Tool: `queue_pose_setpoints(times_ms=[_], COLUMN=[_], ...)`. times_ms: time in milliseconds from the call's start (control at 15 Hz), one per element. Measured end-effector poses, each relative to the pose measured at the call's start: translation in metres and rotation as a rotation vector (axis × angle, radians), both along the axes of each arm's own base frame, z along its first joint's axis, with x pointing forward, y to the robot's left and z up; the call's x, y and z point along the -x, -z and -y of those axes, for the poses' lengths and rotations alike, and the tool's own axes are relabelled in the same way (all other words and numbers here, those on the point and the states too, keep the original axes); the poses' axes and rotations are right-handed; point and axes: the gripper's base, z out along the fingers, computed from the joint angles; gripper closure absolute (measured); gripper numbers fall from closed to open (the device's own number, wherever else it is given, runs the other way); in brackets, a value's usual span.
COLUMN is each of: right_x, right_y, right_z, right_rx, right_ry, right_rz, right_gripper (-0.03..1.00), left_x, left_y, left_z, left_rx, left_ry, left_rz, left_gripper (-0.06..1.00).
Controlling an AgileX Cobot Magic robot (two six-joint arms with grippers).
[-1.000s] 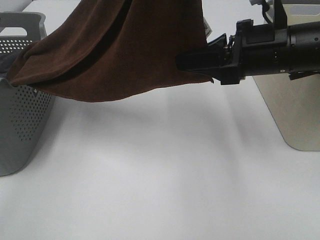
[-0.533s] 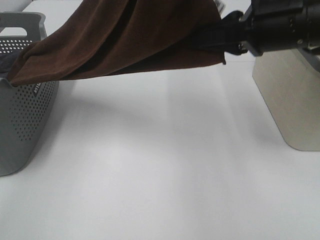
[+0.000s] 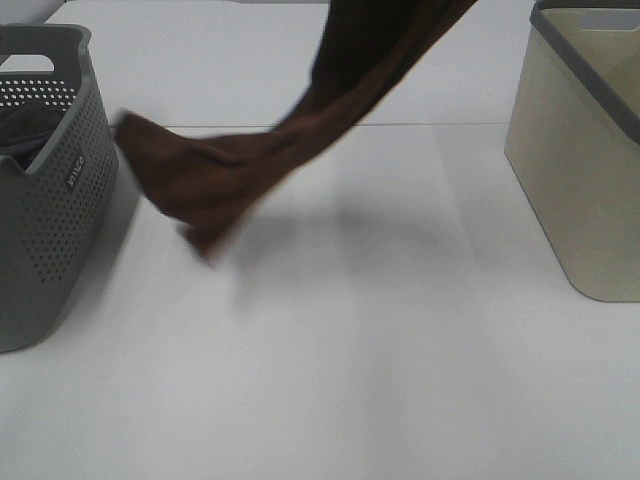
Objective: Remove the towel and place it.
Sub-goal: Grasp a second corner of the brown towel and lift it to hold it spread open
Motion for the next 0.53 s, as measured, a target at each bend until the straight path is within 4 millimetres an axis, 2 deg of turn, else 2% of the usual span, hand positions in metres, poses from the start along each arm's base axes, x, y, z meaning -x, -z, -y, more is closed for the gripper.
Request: queue_pose_setpoints(times_ms=[133, 200, 400, 533], right_x=[0.002, 0.0, -0.007, -0.012], right_y=[-0.036, -0.045, -0.052, -0.056], right_z=[0.003, 0.003, 0.004, 0.009], right_rx=[0.001, 0.005, 0.032, 0.07], right_ry=[0.017, 0.018, 0.033, 0.075], right_rz=[0.101, 0.125, 0.172, 0.235], right_gripper=[0.96, 0.96, 0.96, 0.96], left_x=[-0.001, -0.002, -0.005, -0.014], left_y=[-0.007, -0.008, -0.011, -0.015], left_z=[0.0, -0.001, -0.003, -0.005], left_rx=[0.012, -0.004, -0.037, -0.004], left_ry=[0.0, -0.012, -0.036, -0.035], left_rz=[0.085, 0.112, 0.187, 0.258], left_gripper=[0.94, 0.94, 0.94, 0.94])
